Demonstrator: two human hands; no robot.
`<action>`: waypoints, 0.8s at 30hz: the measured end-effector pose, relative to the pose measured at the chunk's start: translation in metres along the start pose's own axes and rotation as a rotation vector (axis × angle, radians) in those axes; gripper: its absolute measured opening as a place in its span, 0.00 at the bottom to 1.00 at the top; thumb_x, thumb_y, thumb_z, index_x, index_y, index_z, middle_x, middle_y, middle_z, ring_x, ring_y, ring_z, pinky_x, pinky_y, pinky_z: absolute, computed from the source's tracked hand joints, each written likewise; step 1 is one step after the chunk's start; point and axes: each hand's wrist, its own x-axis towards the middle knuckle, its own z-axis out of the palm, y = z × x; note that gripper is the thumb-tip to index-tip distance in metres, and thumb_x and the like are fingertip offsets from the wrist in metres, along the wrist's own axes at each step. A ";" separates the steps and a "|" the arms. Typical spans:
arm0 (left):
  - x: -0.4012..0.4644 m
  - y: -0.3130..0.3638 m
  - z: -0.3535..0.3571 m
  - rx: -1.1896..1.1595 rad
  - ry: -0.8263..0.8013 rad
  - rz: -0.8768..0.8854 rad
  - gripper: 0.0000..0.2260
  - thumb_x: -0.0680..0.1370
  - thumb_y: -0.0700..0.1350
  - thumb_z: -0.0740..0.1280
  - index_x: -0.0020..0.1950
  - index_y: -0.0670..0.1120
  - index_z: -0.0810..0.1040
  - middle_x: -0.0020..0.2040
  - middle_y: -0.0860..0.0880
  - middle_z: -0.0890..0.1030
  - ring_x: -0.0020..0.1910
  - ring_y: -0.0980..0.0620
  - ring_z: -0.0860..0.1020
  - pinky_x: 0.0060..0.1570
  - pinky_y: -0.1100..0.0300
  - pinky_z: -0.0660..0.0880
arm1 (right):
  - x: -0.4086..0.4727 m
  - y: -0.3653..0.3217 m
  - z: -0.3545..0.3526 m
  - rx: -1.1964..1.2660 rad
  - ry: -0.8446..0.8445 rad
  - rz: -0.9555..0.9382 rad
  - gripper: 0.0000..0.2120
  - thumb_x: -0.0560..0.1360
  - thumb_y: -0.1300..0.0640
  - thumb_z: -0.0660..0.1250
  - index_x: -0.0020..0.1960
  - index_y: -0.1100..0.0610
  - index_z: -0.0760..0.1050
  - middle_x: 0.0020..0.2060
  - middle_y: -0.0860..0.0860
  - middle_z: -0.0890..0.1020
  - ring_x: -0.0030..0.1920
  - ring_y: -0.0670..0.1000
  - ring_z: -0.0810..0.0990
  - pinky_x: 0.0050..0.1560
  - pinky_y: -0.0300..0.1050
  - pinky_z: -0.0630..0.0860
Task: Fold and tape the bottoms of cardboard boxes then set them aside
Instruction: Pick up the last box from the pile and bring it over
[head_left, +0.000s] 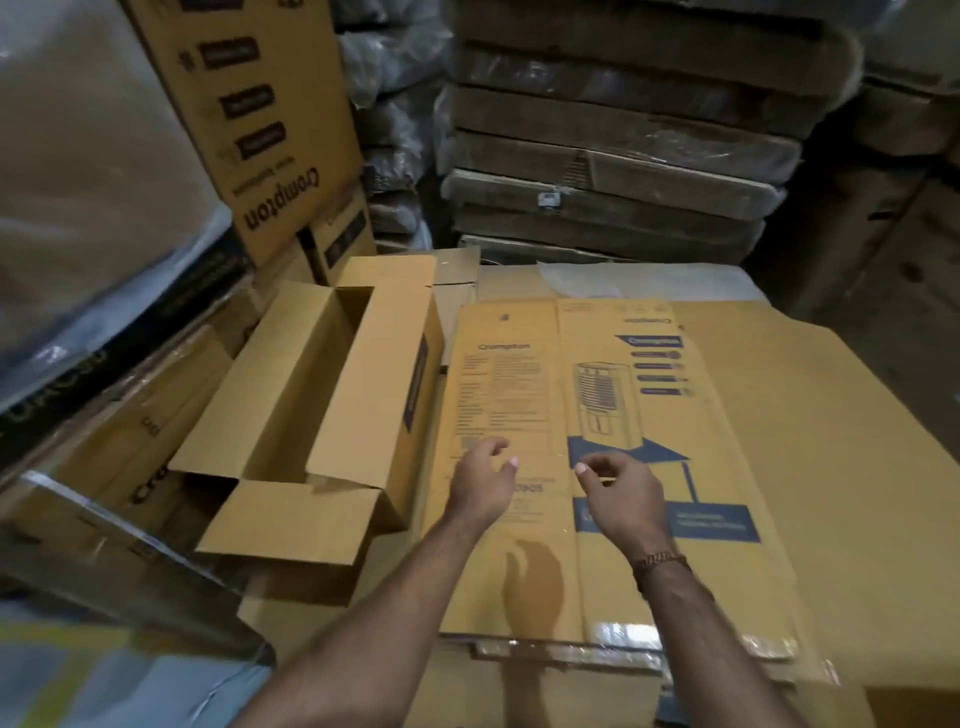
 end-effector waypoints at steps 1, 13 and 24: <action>0.017 -0.016 -0.018 0.022 0.095 -0.057 0.19 0.81 0.49 0.71 0.72 0.49 0.77 0.68 0.50 0.79 0.67 0.48 0.77 0.65 0.50 0.76 | 0.005 -0.012 0.017 -0.007 -0.024 -0.018 0.06 0.81 0.51 0.71 0.54 0.52 0.83 0.45 0.45 0.82 0.48 0.47 0.80 0.50 0.43 0.74; 0.094 -0.129 -0.149 -0.036 0.462 -0.769 0.49 0.65 0.54 0.85 0.79 0.47 0.62 0.67 0.41 0.76 0.69 0.37 0.67 0.68 0.41 0.67 | 0.035 -0.074 0.106 -0.044 -0.034 -0.048 0.06 0.82 0.54 0.69 0.55 0.51 0.84 0.47 0.43 0.84 0.47 0.38 0.79 0.42 0.37 0.75; 0.081 -0.096 -0.164 -0.031 0.434 -0.230 0.11 0.79 0.46 0.75 0.58 0.42 0.84 0.50 0.48 0.85 0.53 0.45 0.85 0.43 0.58 0.80 | 0.035 -0.105 0.164 -0.043 -0.152 -0.027 0.05 0.82 0.53 0.69 0.54 0.48 0.83 0.48 0.42 0.84 0.50 0.46 0.83 0.53 0.44 0.81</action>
